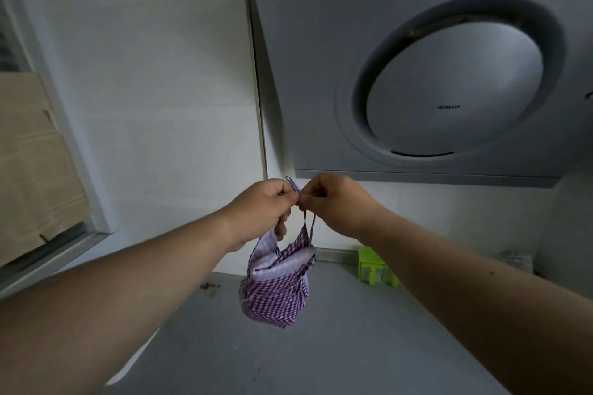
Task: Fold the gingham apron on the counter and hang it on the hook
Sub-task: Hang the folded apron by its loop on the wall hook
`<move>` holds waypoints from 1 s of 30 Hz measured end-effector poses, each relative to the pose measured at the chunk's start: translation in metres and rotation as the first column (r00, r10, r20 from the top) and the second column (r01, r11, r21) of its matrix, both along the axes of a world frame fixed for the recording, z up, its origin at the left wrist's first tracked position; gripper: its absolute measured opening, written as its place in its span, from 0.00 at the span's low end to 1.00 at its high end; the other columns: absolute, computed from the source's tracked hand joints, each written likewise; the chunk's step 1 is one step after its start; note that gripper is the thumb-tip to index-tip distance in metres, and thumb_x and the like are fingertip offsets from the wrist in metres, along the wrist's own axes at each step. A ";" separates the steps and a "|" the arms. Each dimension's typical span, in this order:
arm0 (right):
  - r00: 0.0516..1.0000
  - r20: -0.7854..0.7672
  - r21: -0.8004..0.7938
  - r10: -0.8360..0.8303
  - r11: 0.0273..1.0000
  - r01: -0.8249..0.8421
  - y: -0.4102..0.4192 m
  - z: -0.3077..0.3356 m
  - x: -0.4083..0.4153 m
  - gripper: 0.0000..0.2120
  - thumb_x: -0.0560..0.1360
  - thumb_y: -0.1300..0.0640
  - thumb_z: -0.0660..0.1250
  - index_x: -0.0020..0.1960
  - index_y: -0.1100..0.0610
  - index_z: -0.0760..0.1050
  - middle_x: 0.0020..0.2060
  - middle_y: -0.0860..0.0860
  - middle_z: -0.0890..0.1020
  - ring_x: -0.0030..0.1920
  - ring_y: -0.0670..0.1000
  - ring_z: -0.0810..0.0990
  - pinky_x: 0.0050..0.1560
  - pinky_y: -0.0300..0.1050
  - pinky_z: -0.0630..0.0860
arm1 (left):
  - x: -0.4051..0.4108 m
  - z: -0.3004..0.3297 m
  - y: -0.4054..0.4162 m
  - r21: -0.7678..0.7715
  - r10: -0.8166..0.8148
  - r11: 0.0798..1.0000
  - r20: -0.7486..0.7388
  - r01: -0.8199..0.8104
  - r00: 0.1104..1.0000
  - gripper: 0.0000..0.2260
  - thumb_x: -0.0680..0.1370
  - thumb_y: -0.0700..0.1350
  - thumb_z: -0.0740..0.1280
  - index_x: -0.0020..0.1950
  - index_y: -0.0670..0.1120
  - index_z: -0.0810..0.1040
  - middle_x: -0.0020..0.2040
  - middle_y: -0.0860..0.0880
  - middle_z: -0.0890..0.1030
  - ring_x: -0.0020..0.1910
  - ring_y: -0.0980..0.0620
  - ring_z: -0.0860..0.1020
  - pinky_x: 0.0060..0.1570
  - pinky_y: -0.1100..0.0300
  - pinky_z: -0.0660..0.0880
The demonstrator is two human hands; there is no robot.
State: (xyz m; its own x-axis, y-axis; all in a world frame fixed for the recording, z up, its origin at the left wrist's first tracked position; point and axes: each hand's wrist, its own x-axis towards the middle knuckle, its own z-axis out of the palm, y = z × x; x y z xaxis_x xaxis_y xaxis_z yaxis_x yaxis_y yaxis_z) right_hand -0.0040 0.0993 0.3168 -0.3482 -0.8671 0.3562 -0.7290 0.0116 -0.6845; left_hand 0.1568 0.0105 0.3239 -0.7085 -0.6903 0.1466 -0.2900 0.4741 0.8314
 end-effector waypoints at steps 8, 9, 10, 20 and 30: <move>0.991 -0.126 -0.049 0.038 0.998 -0.045 -0.036 0.065 0.003 0.08 0.78 0.52 0.68 0.41 0.50 0.82 0.38 0.49 0.84 0.37 0.50 0.82 0.37 0.48 0.79 | -0.001 0.048 -0.035 0.083 0.027 0.996 0.004 -0.027 1.000 0.10 0.85 0.48 0.63 0.51 0.45 0.81 0.37 0.48 0.83 0.36 0.49 0.77 0.36 0.59 0.72; 0.987 -0.155 -0.045 0.049 0.997 -0.057 -0.042 0.074 0.002 0.08 0.78 0.53 0.68 0.41 0.49 0.82 0.38 0.49 0.85 0.39 0.51 0.83 0.40 0.50 0.81 | -0.002 0.055 -0.041 0.089 0.031 0.996 -0.003 -0.031 1.000 0.09 0.85 0.47 0.63 0.50 0.45 0.81 0.37 0.47 0.84 0.37 0.48 0.78 0.38 0.58 0.73; 0.982 -0.180 -0.043 0.062 0.997 -0.071 -0.049 0.082 0.000 0.09 0.78 0.53 0.68 0.40 0.49 0.82 0.38 0.48 0.85 0.40 0.52 0.83 0.41 0.50 0.81 | -0.001 0.062 -0.045 0.091 0.036 0.995 -0.006 -0.035 0.999 0.08 0.85 0.46 0.64 0.50 0.45 0.81 0.38 0.47 0.84 0.38 0.47 0.78 0.39 0.59 0.74; 0.924 -0.326 -0.105 0.200 0.964 -0.246 -0.121 0.160 -0.015 0.09 0.78 0.55 0.66 0.43 0.53 0.84 0.38 0.46 0.86 0.38 0.48 0.83 0.38 0.45 0.79 | 0.001 0.117 -0.099 0.081 0.111 0.991 -0.044 -0.108 0.993 0.07 0.84 0.46 0.67 0.53 0.45 0.83 0.45 0.48 0.83 0.43 0.52 0.81 0.47 0.56 0.77; 0.888 -0.394 -0.129 0.238 0.942 -0.310 -0.228 0.226 0.017 0.12 0.79 0.54 0.65 0.41 0.54 0.85 0.39 0.52 0.87 0.34 0.54 0.83 0.33 0.46 0.78 | 0.034 0.168 -0.184 -0.083 0.351 0.927 -0.143 -0.365 0.925 0.09 0.82 0.50 0.69 0.51 0.47 0.87 0.50 0.46 0.87 0.47 0.49 0.83 0.51 0.55 0.76</move>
